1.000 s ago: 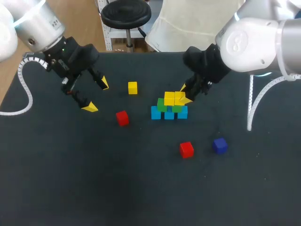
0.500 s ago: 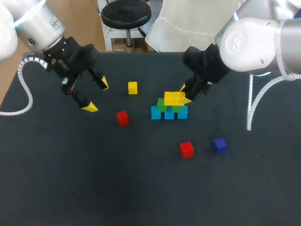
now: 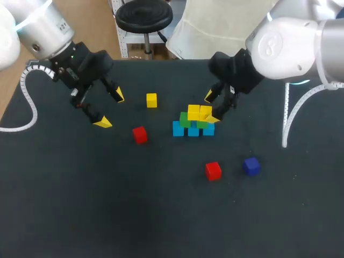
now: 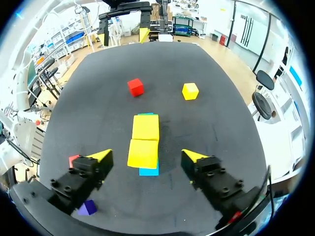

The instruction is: Place the blue cubes, place green cubes on the blue cubes, place the yellow cubes on the green cubes, then place the red cubes on the yellow cubes, and place purple cube on the red cubes.

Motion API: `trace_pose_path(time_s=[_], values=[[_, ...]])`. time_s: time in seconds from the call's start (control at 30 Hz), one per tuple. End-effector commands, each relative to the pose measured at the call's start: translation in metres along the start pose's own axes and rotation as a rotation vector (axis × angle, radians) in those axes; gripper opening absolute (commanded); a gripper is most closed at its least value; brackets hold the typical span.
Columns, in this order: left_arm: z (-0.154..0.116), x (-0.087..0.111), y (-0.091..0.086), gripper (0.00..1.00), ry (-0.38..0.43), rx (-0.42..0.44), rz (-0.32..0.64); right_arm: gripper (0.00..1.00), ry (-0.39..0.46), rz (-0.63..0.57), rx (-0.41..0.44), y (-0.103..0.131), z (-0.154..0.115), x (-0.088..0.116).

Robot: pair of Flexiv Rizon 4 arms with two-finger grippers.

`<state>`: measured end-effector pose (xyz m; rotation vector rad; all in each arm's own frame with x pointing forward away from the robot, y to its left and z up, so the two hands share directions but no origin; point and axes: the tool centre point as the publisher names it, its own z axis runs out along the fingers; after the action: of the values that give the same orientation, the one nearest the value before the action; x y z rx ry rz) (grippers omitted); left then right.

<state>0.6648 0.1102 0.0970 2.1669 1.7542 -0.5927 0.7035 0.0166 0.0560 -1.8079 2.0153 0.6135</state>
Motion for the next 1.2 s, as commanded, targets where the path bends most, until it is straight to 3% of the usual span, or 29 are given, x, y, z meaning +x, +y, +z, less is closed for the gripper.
trace_pose_path(time_s=[0.03,0.37,0.4,0.43,0.47,0.5,1.2], values=[[0.000,0.001,0.000,1.00,-0.001,0.000,0.003,1.00,-0.001,0.000,0.004,0.002,-0.008,0.003],[0.000,0.001,0.000,1.00,-0.001,0.000,0.003,1.00,0.017,0.033,0.037,0.007,-0.028,0.024],[0.000,0.001,0.000,1.00,-0.001,0.000,0.003,0.93,0.018,0.039,0.041,0.007,-0.028,0.026],[0.000,0.001,0.000,1.00,-0.001,0.000,0.003,0.49,0.018,0.040,0.041,0.007,-0.028,0.026],[0.000,0.001,0.000,1.00,-0.001,0.000,0.003,0.19,0.018,0.041,0.042,0.007,-0.028,0.028],[0.000,0.001,0.000,1.00,-0.001,0.000,0.003,0.00,0.017,0.040,0.040,0.007,-0.026,0.028],[0.000,0.001,0.000,1.00,-0.001,0.000,0.003,0.00,-0.006,0.029,0.024,0.003,-0.009,0.025]])
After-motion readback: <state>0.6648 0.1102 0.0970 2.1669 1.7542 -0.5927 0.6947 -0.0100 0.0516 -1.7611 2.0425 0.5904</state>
